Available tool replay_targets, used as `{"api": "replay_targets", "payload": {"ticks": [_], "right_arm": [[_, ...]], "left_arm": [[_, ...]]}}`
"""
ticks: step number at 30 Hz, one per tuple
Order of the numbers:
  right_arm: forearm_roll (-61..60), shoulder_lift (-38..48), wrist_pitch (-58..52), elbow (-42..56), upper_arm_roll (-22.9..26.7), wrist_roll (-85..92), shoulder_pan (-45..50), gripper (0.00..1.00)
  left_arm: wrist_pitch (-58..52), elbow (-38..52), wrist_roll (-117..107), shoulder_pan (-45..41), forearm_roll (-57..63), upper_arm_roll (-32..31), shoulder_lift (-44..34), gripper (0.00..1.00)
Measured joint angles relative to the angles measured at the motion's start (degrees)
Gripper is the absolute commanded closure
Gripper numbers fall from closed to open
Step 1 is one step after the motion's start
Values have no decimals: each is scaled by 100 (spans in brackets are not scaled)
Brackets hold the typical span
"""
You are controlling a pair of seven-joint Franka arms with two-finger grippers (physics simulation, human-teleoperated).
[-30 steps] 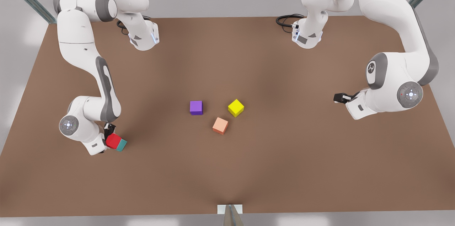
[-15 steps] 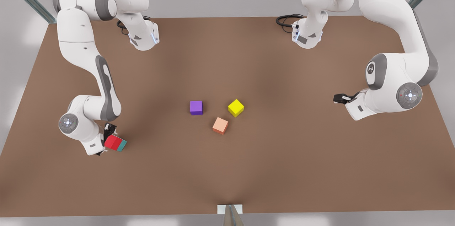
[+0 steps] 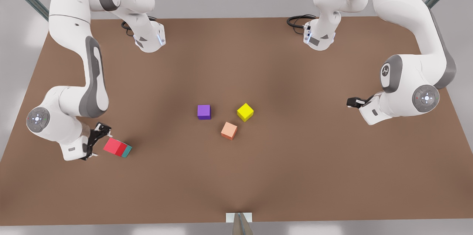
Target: Pick up red wooden cube and pass to hand red wooden cube and place in blue wooden cube
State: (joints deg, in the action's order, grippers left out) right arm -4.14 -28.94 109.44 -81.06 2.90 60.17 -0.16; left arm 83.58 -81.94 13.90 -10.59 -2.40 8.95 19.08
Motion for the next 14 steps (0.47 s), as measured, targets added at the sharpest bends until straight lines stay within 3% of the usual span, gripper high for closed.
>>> {"api": "replay_targets", "payload": {"ticks": [3, 6, 14], "right_arm": [[-45, -113, -989, 1178, 46, -719, 6, 0], [261, 653, -2108, 1567, 36, -1331, 171, 0], [709, 2222, -3683, 612, -18, -2786, 344, 0]], "left_arm": [[-2, 0, -4, 0, 2, 0, 2, 0], [-5, 0, -7, 7, 1, 0, 5, 0], [-190, 179, -14, 11, 5, -3, -21, 0]]}}
